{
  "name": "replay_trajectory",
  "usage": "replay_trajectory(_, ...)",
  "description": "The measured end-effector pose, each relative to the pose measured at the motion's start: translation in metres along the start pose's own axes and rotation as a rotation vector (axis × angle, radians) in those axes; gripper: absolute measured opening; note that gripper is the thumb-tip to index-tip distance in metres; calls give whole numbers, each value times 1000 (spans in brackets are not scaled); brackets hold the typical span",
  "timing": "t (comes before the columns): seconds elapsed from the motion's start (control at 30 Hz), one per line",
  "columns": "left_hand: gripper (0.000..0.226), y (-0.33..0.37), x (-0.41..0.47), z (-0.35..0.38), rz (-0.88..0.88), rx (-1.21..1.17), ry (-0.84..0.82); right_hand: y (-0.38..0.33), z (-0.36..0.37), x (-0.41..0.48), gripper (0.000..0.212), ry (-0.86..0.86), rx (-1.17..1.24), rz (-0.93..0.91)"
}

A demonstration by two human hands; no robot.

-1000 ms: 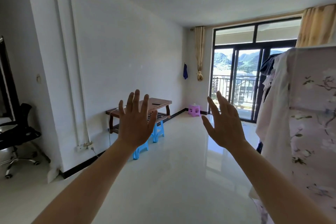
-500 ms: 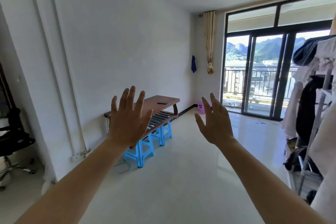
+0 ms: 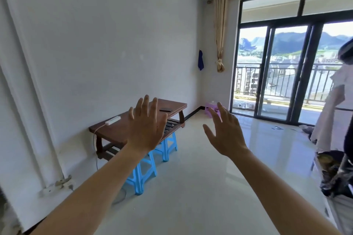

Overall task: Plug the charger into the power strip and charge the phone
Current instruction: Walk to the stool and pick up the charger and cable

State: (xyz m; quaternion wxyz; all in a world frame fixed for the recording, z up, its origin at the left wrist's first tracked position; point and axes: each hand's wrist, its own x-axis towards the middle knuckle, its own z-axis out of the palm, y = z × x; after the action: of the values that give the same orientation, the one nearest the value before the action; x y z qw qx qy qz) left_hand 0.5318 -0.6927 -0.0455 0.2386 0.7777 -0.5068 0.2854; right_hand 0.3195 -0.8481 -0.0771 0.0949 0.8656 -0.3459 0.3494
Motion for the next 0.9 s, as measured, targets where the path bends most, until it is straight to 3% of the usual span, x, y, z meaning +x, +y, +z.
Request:
replay_trajectory(0.2, 70, 20, 117, 146, 37, -36, -25, 102, 100, 91, 61, 77, 10, 101)
replay_trajectory(0.4, 69, 25, 251, 263, 83, 4, -41, 197, 192, 214, 61, 39, 6, 143)
replay_trajectory(0.73, 66, -40, 423, 460, 47, 14, -36, 259, 389, 411, 63, -40, 44, 95)
replay_trajectory(0.9, 68, -87, 501, 584, -36, -4, -166, 288, 510, 501, 64, -153, -16, 66)
